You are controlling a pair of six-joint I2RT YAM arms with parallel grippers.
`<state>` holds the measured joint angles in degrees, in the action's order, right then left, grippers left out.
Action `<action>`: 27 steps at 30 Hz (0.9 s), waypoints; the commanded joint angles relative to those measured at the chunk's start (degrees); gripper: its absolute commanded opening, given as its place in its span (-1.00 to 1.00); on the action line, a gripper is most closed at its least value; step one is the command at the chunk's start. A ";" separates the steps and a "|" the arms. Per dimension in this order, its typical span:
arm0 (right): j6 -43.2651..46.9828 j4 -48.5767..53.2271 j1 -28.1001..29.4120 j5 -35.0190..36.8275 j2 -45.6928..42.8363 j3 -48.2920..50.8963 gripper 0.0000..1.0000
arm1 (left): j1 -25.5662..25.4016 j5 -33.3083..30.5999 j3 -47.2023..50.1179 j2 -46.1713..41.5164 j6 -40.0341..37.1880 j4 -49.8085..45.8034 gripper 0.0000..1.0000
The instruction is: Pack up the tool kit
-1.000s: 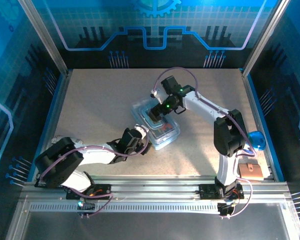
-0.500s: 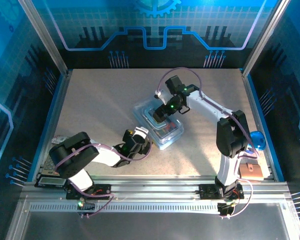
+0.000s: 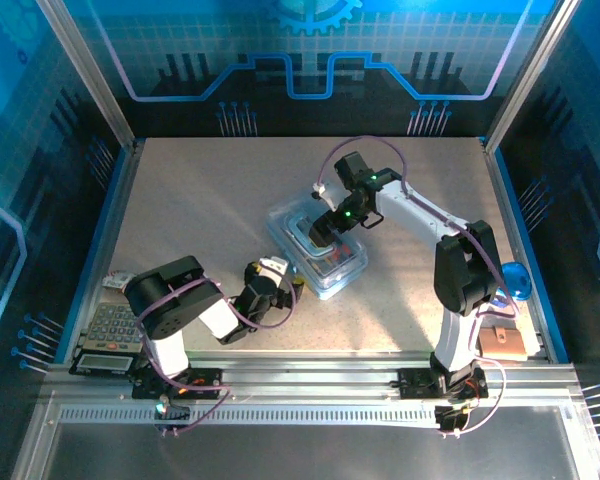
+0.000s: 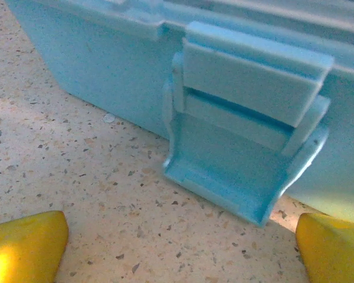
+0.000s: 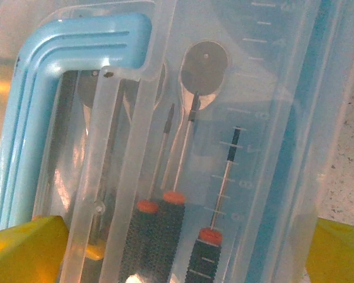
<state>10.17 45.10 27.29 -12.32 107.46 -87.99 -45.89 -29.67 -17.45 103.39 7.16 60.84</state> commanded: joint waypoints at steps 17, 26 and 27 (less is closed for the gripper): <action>2.72 9.21 -0.61 1.68 1.09 2.63 0.99 | 4.03 -3.24 -2.15 -7.82 -0.83 -13.40 0.99; 2.47 8.69 -0.62 0.93 1.09 3.16 0.99 | 4.13 -1.84 -1.41 -13.12 -2.29 -16.46 0.98; 2.40 8.74 -0.57 0.89 1.07 3.26 0.99 | 4.14 -1.75 -1.27 -13.46 -2.21 -16.59 0.99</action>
<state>10.17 45.54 26.92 -13.54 107.46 -87.68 -43.27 -28.71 -19.00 92.16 5.45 43.40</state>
